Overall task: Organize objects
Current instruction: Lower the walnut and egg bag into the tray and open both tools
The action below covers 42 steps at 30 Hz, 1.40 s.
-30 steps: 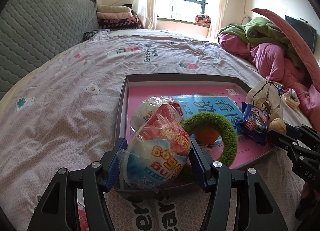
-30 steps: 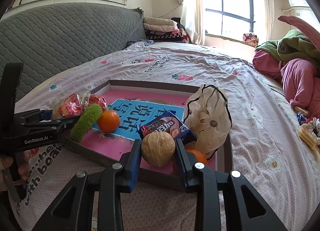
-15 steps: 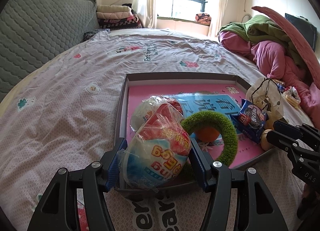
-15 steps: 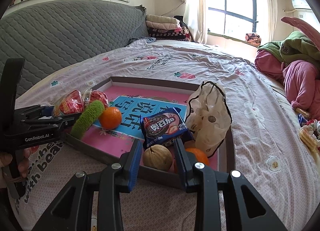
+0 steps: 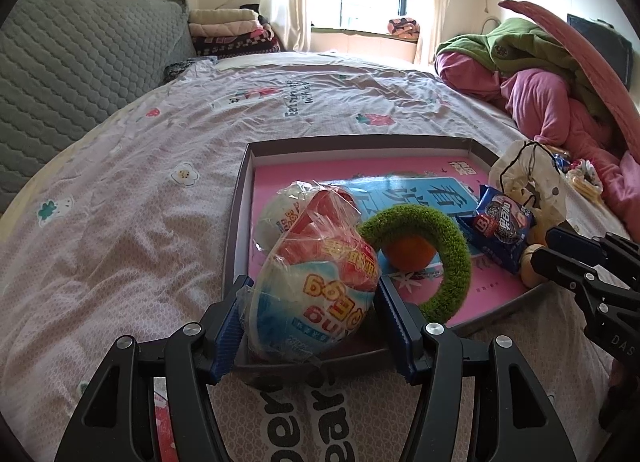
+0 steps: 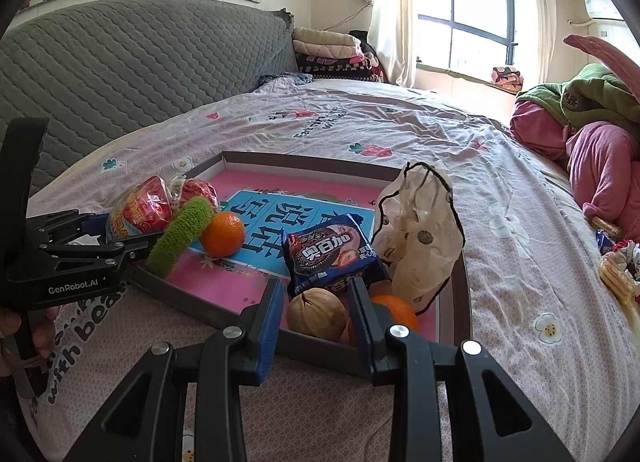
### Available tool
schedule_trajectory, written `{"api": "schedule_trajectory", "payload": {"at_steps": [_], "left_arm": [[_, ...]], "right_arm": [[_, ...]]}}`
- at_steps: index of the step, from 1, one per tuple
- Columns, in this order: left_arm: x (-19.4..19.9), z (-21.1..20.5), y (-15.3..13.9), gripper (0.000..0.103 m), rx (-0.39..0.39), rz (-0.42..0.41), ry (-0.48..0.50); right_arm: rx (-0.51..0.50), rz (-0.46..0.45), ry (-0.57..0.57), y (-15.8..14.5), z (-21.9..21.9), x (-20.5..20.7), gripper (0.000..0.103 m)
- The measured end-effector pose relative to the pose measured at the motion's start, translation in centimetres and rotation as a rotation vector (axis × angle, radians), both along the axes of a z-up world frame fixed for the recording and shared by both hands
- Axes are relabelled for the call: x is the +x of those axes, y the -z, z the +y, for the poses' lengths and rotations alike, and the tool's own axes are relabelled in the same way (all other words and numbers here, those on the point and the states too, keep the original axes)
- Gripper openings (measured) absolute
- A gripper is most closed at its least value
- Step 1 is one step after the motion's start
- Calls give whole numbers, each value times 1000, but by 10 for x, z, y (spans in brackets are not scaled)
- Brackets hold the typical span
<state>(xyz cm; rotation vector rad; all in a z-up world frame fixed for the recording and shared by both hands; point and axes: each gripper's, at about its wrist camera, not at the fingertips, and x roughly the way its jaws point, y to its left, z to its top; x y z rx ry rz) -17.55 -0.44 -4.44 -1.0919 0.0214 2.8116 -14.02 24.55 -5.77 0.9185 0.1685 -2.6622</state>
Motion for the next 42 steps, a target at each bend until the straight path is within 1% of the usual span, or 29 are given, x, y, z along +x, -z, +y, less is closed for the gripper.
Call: {"api": "schedule_trajectory", "payload": {"at_steps": [14, 19, 32, 34, 36, 39, 42], "left_arm": [[3, -3, -3, 63, 8, -17, -7], [6, -7, -4, 63, 29, -25, 5], [17, -7, -11, 64, 24, -28, 7], [18, -7, -12, 64, 20, -26, 4], [20, -6, -12, 64, 15, -24, 1], [21, -5, -13, 65, 8, -22, -3], [21, -4, -14, 69, 10, -22, -1]], "right_arm": [[-1, -4, -1, 0, 1, 1, 34], [-2, -9, -3, 0, 1, 1, 34], [-6, -11, 1, -1, 1, 1, 35], [-9, -10, 5, -2, 2, 2, 37], [-14, -9, 7, -3, 3, 2, 40], [-19, -9, 11, -5, 3, 3, 42], [-25, -10, 14, -6, 3, 3, 45]]}}
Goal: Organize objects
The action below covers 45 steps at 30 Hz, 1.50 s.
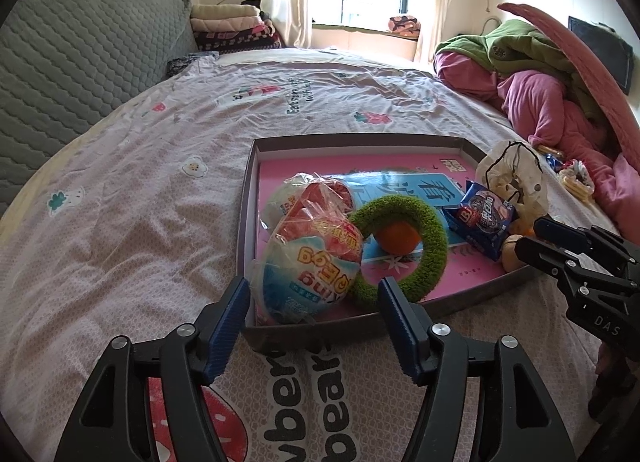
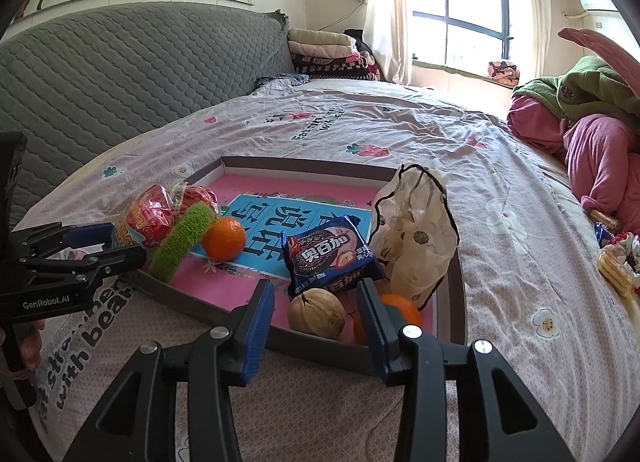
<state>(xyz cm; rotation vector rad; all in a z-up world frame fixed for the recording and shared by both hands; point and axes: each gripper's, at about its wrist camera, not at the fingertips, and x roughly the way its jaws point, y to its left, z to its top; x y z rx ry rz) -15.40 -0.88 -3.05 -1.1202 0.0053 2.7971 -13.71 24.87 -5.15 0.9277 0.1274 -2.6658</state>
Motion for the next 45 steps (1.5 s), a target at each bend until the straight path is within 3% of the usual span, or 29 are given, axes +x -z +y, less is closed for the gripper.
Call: {"api": "schedule_trajectory", "payload": {"at_steps": [28, 39, 45], "left_arm": [[21, -4, -21, 76, 24, 71, -45], [33, -5, -29, 79, 23, 103, -78], [42, -2, -32, 80, 8, 114, -88]], "right_arm": [[-34, 88, -6, -24, 0, 14, 59], [-40, 157, -11, -42, -3, 29, 72], [-36, 168, 23, -41, 2, 36, 73]]}}
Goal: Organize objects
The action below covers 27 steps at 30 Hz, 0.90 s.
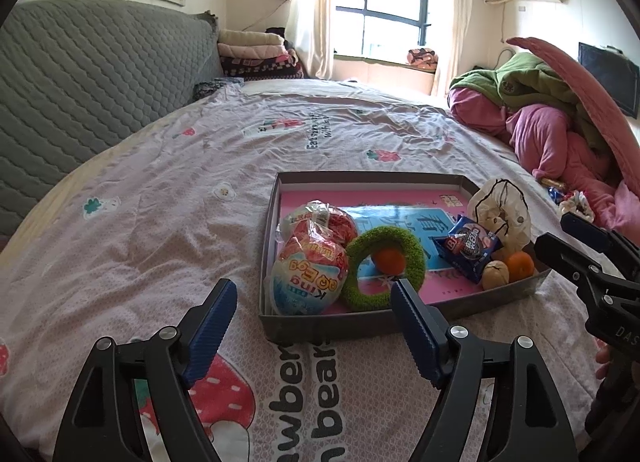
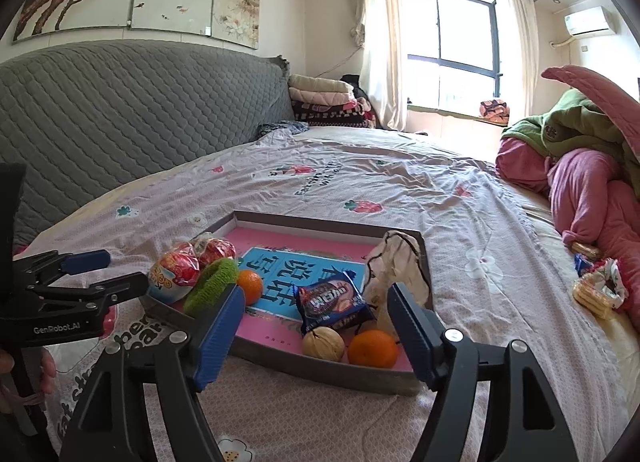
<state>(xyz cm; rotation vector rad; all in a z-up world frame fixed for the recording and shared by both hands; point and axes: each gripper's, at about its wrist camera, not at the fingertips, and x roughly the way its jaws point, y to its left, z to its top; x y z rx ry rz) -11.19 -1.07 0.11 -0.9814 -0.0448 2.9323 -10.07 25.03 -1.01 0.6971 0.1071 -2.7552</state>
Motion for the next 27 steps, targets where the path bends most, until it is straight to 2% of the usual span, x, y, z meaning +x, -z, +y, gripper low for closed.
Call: {"api": "schedule_trajectory", "payload": {"at_steps": [5, 12, 27], "left_arm": [[8, 1, -1, 80, -10, -7, -1], [23, 9, 3, 80, -62, -12, -22], [41, 9, 11, 80, -46, -38, -43]], "right_arm": [[-4, 3, 42, 1, 6, 8, 77], [6, 4, 57, 3, 7, 21, 77], [-10, 19, 86, 7, 13, 44, 77]]}}
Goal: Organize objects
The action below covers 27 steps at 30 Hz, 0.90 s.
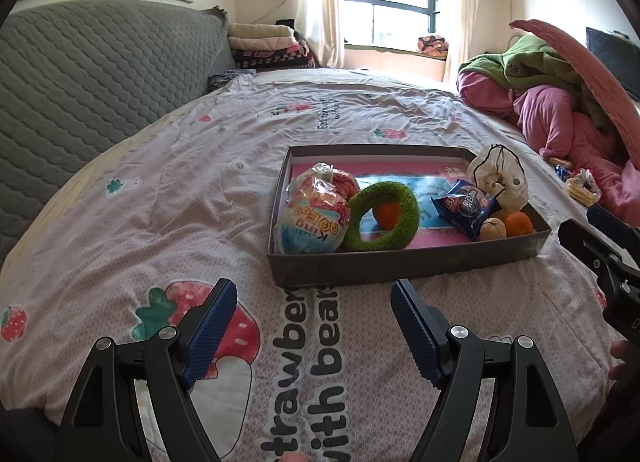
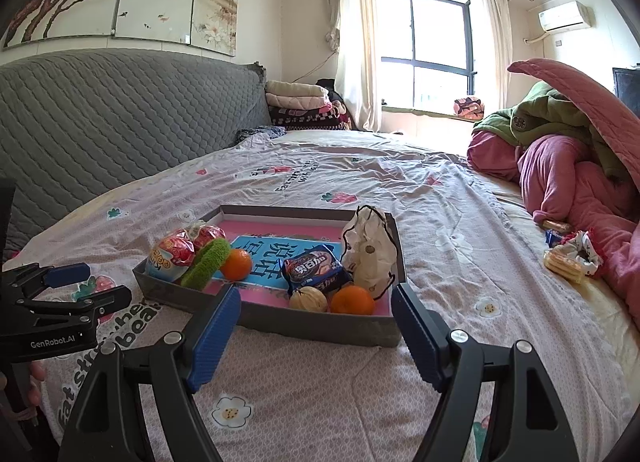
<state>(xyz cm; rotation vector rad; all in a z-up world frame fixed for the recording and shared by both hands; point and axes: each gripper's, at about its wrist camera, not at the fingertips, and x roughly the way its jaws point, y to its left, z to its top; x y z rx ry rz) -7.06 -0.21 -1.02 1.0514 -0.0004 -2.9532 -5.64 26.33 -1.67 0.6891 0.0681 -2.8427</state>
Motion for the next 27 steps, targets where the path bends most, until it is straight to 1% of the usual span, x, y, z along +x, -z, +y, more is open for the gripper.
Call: {"api": "schedule_trajectory", "payload": {"at_steps": [11, 22, 27], "left_arm": [[8, 3, 6, 80, 7, -12, 6], [12, 0, 8, 80, 21, -17, -11], [15, 0, 13, 80, 23, -27, -8]], "right_arm": [[3, -36, 5, 11, -2, 8, 77], [1, -29, 22, 15, -3, 18, 77], [-6, -47, 30, 19, -1, 20, 77]]}}
